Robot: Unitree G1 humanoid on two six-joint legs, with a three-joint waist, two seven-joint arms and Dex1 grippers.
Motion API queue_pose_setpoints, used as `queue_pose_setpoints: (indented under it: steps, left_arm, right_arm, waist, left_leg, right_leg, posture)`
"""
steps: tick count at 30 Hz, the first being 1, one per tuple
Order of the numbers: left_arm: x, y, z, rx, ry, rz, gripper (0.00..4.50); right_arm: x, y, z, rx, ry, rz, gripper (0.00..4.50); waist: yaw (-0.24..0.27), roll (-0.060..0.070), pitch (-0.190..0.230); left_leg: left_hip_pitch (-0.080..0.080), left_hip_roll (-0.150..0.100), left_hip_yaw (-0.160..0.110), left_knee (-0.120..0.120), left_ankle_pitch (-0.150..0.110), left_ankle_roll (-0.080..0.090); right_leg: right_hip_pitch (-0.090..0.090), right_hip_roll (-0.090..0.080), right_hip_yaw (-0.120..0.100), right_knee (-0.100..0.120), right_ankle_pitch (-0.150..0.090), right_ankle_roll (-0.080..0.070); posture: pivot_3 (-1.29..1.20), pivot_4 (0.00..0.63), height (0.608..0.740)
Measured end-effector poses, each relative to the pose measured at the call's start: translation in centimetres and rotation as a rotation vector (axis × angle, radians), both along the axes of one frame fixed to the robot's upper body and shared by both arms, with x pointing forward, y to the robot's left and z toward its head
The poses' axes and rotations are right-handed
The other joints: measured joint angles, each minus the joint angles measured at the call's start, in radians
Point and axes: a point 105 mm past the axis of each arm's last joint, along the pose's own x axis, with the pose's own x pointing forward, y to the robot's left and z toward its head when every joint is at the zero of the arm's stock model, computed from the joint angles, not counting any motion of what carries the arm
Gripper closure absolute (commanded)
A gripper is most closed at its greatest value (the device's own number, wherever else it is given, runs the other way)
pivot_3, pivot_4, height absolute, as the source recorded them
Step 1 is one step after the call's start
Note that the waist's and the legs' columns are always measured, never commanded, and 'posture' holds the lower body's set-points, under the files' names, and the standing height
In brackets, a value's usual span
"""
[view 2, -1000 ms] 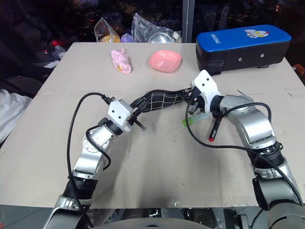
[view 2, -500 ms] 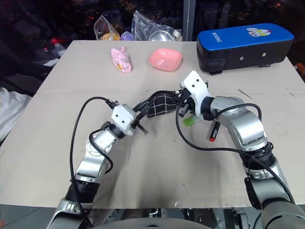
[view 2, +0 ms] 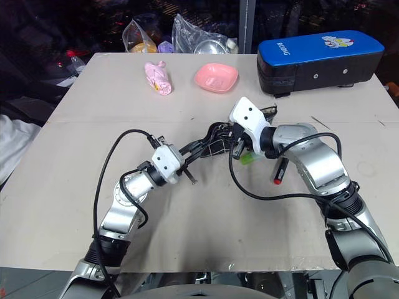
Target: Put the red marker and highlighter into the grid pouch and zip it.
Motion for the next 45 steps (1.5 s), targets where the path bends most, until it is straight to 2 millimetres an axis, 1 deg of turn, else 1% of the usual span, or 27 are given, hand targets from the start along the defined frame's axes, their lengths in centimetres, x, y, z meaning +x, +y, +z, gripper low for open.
queue_pose_setpoints:
  steps: [6,9,11,13,14,16,17,19,20,23,25,26,27,28,30,31,34,38,42,43,45]
  left_arm:
    - [-0.3,-0.1,-0.1,0.015,-0.006,-0.020,4.50]
    - [-0.2,0.0,-0.1,0.013,-0.011,-0.011,4.50]
    - [0.0,0.1,0.1,0.009,-0.018,-0.003,4.50]
    - [0.2,0.1,0.3,0.011,-0.027,0.008,4.50]
    - [0.3,0.2,0.3,0.011,-0.030,0.014,4.50]
    - [0.4,0.2,0.3,0.014,-0.037,0.022,4.50]
    - [0.5,0.4,0.3,0.013,-0.042,0.031,4.50]
    - [0.6,0.5,0.4,0.014,-0.046,0.034,4.50]
    - [0.7,0.5,0.5,0.015,-0.050,0.034,4.50]
    - [0.7,0.5,0.5,0.016,-0.051,0.033,4.50]
    - [0.6,0.4,0.5,0.017,-0.051,0.028,4.50]
    - [0.6,0.3,0.4,0.017,-0.050,0.026,4.50]
    - [0.6,0.3,0.5,0.017,-0.051,0.026,4.50]
    - [0.6,0.3,0.5,0.017,-0.052,0.025,4.50]
    - [0.6,0.3,0.5,0.017,-0.053,0.024,4.50]
    - [0.5,0.2,0.5,0.016,-0.054,0.022,4.50]
    - [0.4,0.0,0.4,0.021,-0.054,0.008,4.50]
    - [0.3,-0.1,0.4,0.027,-0.054,-0.001,4.50]
    - [0.3,-0.1,0.4,0.029,-0.055,-0.002,4.50]
    - [0.3,0.0,0.4,0.029,-0.056,-0.001,4.50]
    - [0.4,-0.1,0.5,0.032,-0.060,0.000,4.50]
  right_arm:
    - [-0.2,0.4,0.0,-0.019,-0.040,0.027,4.46]
    - [-0.1,-0.1,-0.2,-0.038,-0.032,0.030,3.63]
    - [-0.3,-0.5,-0.3,-0.043,-0.004,0.045,2.64]
    - [-0.7,-0.9,0.1,-0.008,0.019,0.051,1.60]
    - [-1.0,-1.3,0.3,0.010,0.030,0.050,1.32]
    - [-1.9,-2.2,0.7,0.034,0.071,0.062,1.32]
    - [-3.2,-3.1,1.2,0.061,0.125,0.087,1.32]
    - [-3.7,-3.5,1.9,0.088,0.147,0.101,1.32]
    - [-4.0,-4.1,2.8,0.130,0.160,0.097,1.32]
    - [-3.3,-5.3,4.5,0.211,0.146,0.032,2.08]
    - [-1.9,-6.6,5.0,0.257,0.139,-0.066,2.99]
    - [-1.4,-7.1,4.9,0.265,0.143,-0.103,3.47]
    - [-0.5,-7.8,4.5,0.269,0.148,-0.169,4.10]
    - [0.0,-8.2,4.3,0.267,0.151,-0.206,4.47]
    - [1.3,-9.1,3.4,0.261,0.157,-0.298,4.47]
    - [1.7,-9.2,3.1,0.257,0.161,-0.322,4.47]
    - [2.6,-8.7,1.4,0.224,0.191,-0.356,4.47]
    - [3.0,-8.2,0.6,0.162,0.169,-0.359,4.47]
    - [2.6,-7.7,-0.5,-0.038,0.042,-0.256,4.47]
    - [2.4,-7.4,-0.7,-0.070,0.008,-0.215,4.47]
    - [1.8,-6.0,-0.7,-0.142,-0.098,-0.094,4.47]
  waist:
    - [0.000,0.000,0.000]
    - [0.001,0.000,0.000]
    - [0.001,0.000,0.000]
    - [0.002,0.000,0.000]
    - [0.002,0.000,0.000]
    - [0.004,0.000,0.000]
    - [0.005,0.000,0.000]
    - [0.001,0.000,0.000]
    - [0.000,0.000,0.000]
    - [-0.002,0.000,0.000]
    - [0.000,0.000,0.000]
    - [0.001,0.000,0.000]
    - [0.001,0.000,0.000]
    - [0.001,0.000,0.000]
    - [0.002,0.000,0.000]
    - [0.001,0.000,0.000]
    - [0.000,0.000,0.000]
    - [0.001,0.000,0.000]
    - [0.001,0.000,0.000]
    - [0.000,0.000,0.000]
    - [-0.002,0.000,0.000]
  left_leg:
    - [0.000,0.000,0.000,0.000,0.000,0.000]
    - [0.000,0.000,0.000,0.000,0.000,0.000]
    - [0.000,0.000,0.000,0.000,0.000,0.000]
    - [0.000,0.000,0.000,0.000,0.000,0.000]
    - [0.000,0.000,0.000,0.000,0.000,0.000]
    - [0.000,0.000,-0.001,0.000,0.000,0.000]
    - [0.000,0.000,-0.001,0.000,0.000,0.000]
    - [0.000,0.000,-0.001,0.000,0.000,0.000]
    - [0.000,0.000,-0.001,0.000,0.000,0.000]
    - [0.001,0.000,-0.001,0.000,0.000,0.001]
    - [0.001,0.000,-0.001,0.000,0.000,0.000]
    - [0.001,0.000,-0.001,0.000,0.000,0.000]
    - [0.001,0.000,0.000,0.000,0.000,0.000]
    - [0.000,0.000,0.000,0.000,0.000,0.000]
    - [0.000,0.000,0.000,0.000,0.000,0.000]
    - [0.000,0.000,0.000,0.000,0.000,0.000]
    - [0.000,0.000,0.000,0.000,0.000,0.000]
    - [0.000,0.000,0.001,0.000,0.000,0.000]
    - [0.000,0.000,0.001,0.000,0.000,0.000]
    - [0.000,0.000,0.001,0.000,0.000,0.000]
    - [0.001,0.000,0.001,0.000,0.000,0.000]
  right_leg:
    - [0.000,0.000,0.000,0.000,0.000,0.000]
    - [0.000,0.000,0.000,0.000,0.000,0.000]
    - [0.000,0.000,0.000,0.000,0.000,0.000]
    - [0.000,0.000,0.000,0.000,0.000,0.000]
    - [0.000,0.000,0.000,0.000,0.000,0.000]
    - [0.000,0.000,0.000,0.000,0.000,0.000]
    - [0.000,-0.001,0.000,0.000,0.000,0.000]
    - [0.000,-0.002,0.001,0.000,0.000,0.000]
    - [0.000,-0.002,0.001,0.000,0.000,0.000]
    - [0.001,-0.002,0.001,0.001,0.000,0.000]
    - [0.001,-0.001,0.001,0.001,0.000,0.000]
    - [0.001,0.000,0.001,0.001,0.000,0.000]
    - [0.000,0.000,0.001,0.001,0.000,0.000]
    - [0.000,0.000,0.001,0.000,0.000,0.000]
    - [0.000,0.000,0.001,0.000,0.000,0.000]
    - [0.000,0.000,0.001,0.000,0.000,0.000]
    - [0.000,0.000,0.001,0.000,0.000,0.000]
    - [0.000,0.001,0.001,0.001,0.000,0.000]
    - [0.000,0.001,0.001,0.000,0.000,0.000]
    - [0.000,0.001,0.001,0.000,0.000,0.000]
    - [0.000,0.002,0.002,0.000,0.000,0.000]
  posture:
    - [0.00,0.150,0.738]
    - [0.00,0.150,0.738]
    - [0.00,0.150,0.738]
    - [0.00,0.150,0.738]
    - [0.00,0.150,0.738]
    - [0.00,0.150,0.738]
    - [0.00,0.150,0.738]
    - [0.00,0.150,0.738]
    - [0.00,0.150,0.738]
    - [0.00,0.150,0.738]
    - [0.00,0.150,0.738]
    - [0.00,0.150,0.738]
    - [0.00,0.150,0.738]
    - [0.00,0.150,0.738]
    - [0.00,0.150,0.738]
    - [0.00,0.150,0.738]
    - [0.00,0.150,0.738]
    - [0.00,0.150,0.738]
    - [0.00,0.150,0.738]
    - [0.00,0.150,0.738]
    - [0.00,0.150,0.738]
